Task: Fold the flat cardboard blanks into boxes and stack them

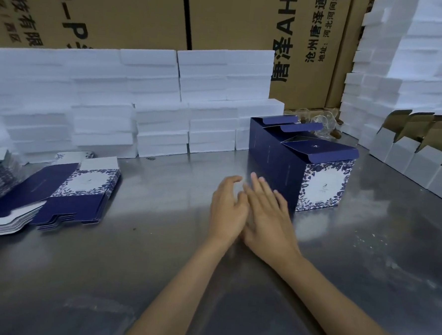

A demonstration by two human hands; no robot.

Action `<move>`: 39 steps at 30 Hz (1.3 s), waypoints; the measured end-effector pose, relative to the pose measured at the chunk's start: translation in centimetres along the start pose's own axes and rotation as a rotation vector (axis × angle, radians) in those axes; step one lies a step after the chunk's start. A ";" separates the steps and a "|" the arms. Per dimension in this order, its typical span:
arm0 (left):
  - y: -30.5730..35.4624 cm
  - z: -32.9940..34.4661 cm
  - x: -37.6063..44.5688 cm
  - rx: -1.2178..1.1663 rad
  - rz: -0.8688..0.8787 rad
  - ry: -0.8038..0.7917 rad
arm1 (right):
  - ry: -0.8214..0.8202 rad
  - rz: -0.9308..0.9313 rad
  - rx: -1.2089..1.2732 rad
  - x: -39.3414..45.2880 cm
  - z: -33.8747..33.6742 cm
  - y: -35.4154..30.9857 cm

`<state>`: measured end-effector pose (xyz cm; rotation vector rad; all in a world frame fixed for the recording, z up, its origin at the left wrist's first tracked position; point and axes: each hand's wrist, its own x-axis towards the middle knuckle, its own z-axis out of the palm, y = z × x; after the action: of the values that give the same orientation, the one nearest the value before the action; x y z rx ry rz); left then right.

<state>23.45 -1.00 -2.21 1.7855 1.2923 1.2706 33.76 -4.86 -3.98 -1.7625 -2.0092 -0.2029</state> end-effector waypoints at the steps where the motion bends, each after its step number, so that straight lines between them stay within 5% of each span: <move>1: -0.9 -1.6 0.0 0.031 0.000 0.027 | -0.035 -0.030 0.026 -0.1 0.4 -0.8; 6: -3.9 -10.6 0.5 0.095 -0.077 0.268 | -0.183 -0.070 0.201 0.3 2.5 -6.2; 12: -8.2 -21.7 0.3 0.506 -0.304 0.553 | -0.317 -0.024 0.464 2.9 5.2 -14.4; 17: -10.6 -25.3 -0.1 0.526 -0.528 0.569 | -0.466 0.112 0.663 6.9 6.7 -20.8; 24: -12.3 -25.9 0.5 0.534 -0.583 0.582 | -0.528 0.078 0.579 10.4 8.6 -25.3; 28: -12.2 -26.0 1.0 0.504 -0.560 0.638 | -0.519 0.062 0.616 10.6 9.6 -26.3; 32: -11.6 -26.0 1.3 0.360 -0.264 0.796 | -0.470 0.156 0.728 11.0 9.1 -26.6; 39: -9.6 -26.3 1.8 -0.167 -0.046 0.879 | -0.394 0.501 1.453 11.2 7.7 -25.3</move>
<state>-4.31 2.33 -0.06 1.0707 1.5718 2.1808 6.61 4.01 -1.38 -1.1719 -1.1209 1.4467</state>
